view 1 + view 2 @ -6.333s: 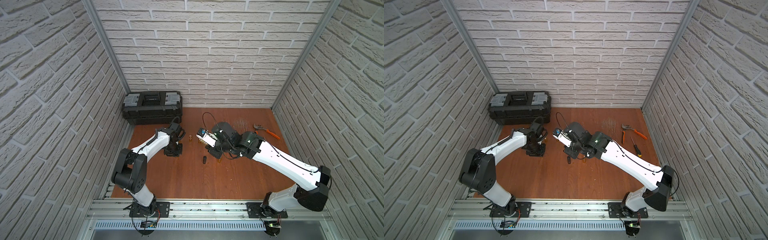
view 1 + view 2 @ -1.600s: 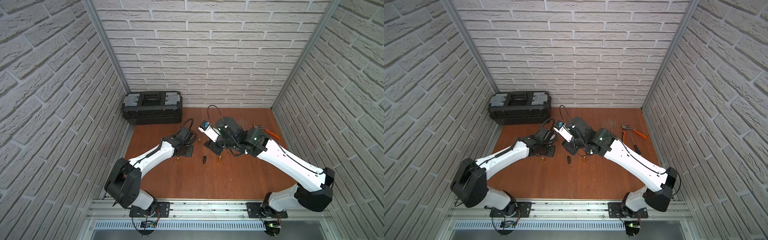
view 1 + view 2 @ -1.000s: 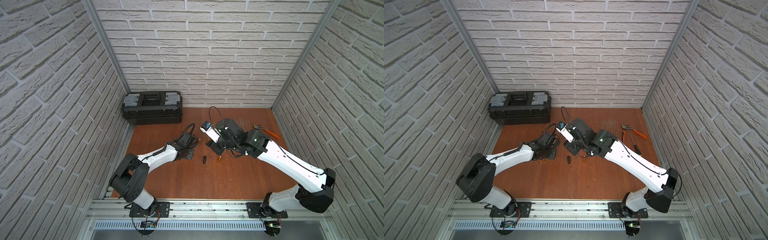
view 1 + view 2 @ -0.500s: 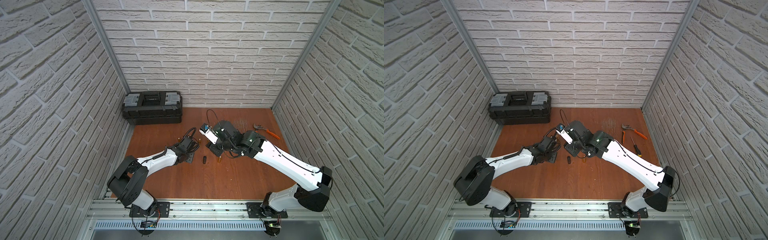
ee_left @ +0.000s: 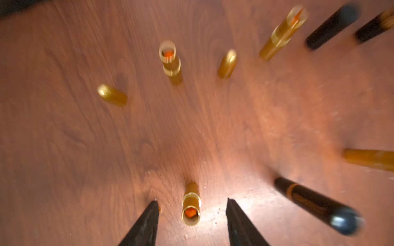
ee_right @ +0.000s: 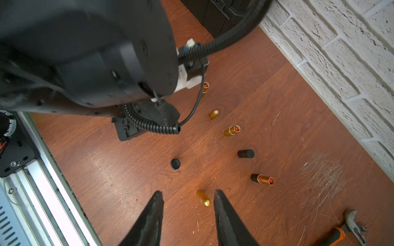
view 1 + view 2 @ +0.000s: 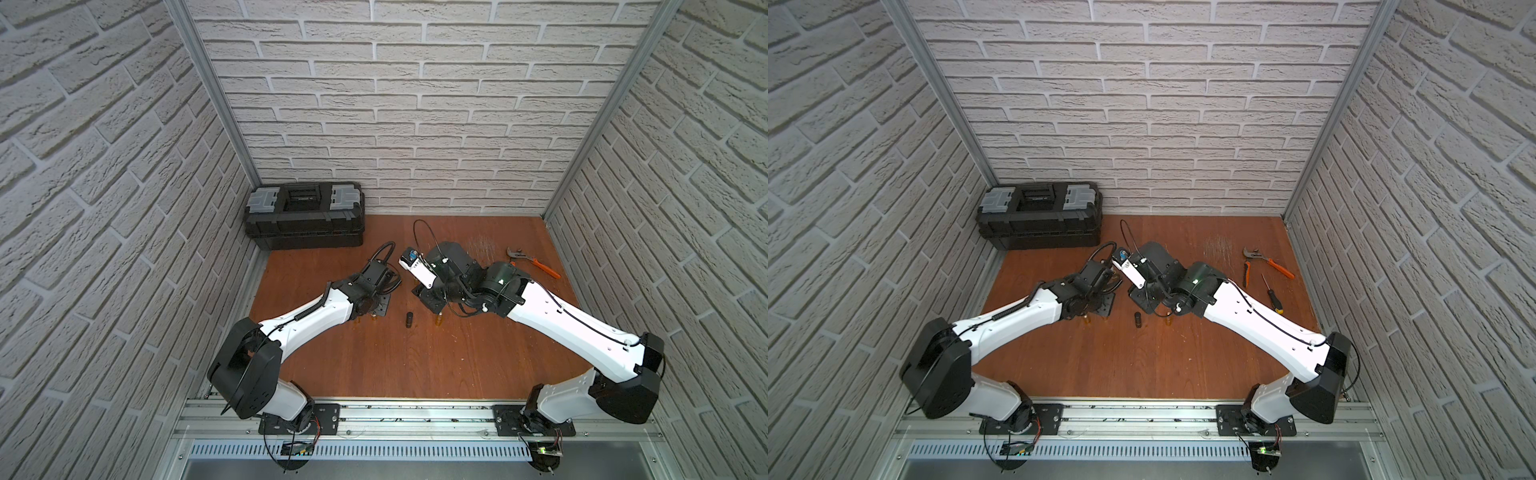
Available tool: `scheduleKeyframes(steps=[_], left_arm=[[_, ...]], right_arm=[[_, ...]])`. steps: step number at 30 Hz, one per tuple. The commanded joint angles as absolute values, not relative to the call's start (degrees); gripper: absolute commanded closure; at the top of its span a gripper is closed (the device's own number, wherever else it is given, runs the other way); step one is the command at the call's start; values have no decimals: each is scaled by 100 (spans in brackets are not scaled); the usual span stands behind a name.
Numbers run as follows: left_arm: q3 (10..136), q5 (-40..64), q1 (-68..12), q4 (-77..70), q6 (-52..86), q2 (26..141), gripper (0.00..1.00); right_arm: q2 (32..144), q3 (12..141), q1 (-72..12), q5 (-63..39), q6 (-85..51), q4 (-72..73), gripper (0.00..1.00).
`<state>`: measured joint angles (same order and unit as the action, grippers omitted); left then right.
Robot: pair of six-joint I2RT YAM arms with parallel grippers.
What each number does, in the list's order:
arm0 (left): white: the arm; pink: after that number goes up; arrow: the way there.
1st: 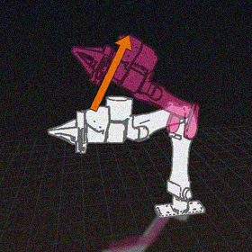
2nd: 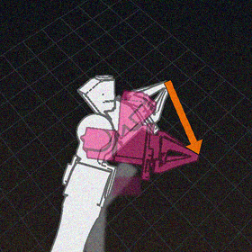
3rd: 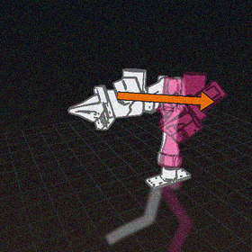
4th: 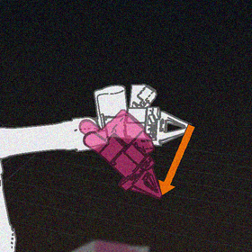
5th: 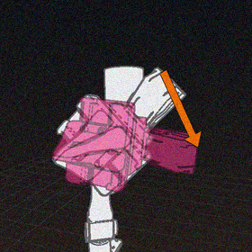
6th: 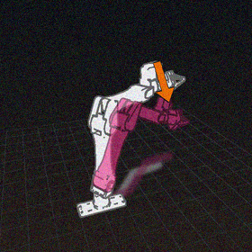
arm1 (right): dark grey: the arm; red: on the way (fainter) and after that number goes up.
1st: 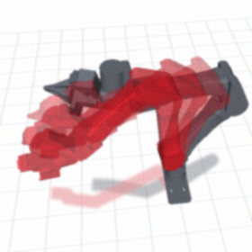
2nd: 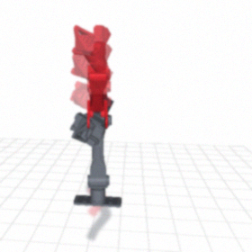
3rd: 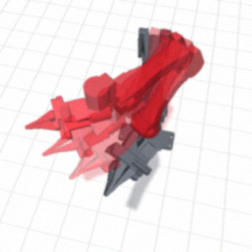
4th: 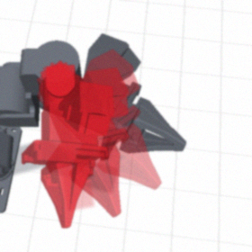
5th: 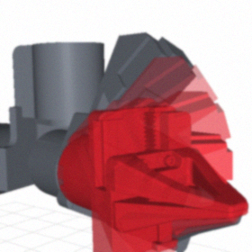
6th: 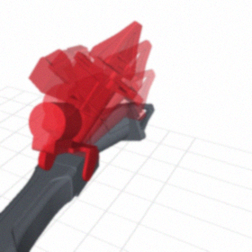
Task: Open the lipstick cap
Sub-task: Place the lipstick at the center of the board, then pick up the lipstick at the center of the board.
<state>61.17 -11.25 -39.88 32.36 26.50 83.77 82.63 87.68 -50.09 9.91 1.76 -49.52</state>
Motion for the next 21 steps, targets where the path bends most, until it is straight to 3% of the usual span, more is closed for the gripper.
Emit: scheduleKeyframes(steps=[1, 7, 21], left_arm=[[6974, -667, -4042, 4493, 2417, 8591, 46], [8219, -182, -4501, 5525, 2283, 9610, 46], [8664, 2, -5017, 5369, 2343, 10593, 47]], right_arm=[[7898, 8711, -4991, 1212, 53, -4808, 58], [7435, 8524, -4993, 1652, 6, -4904, 58], [6516, 8015, -4992, 2164, -266, -5251, 58]])
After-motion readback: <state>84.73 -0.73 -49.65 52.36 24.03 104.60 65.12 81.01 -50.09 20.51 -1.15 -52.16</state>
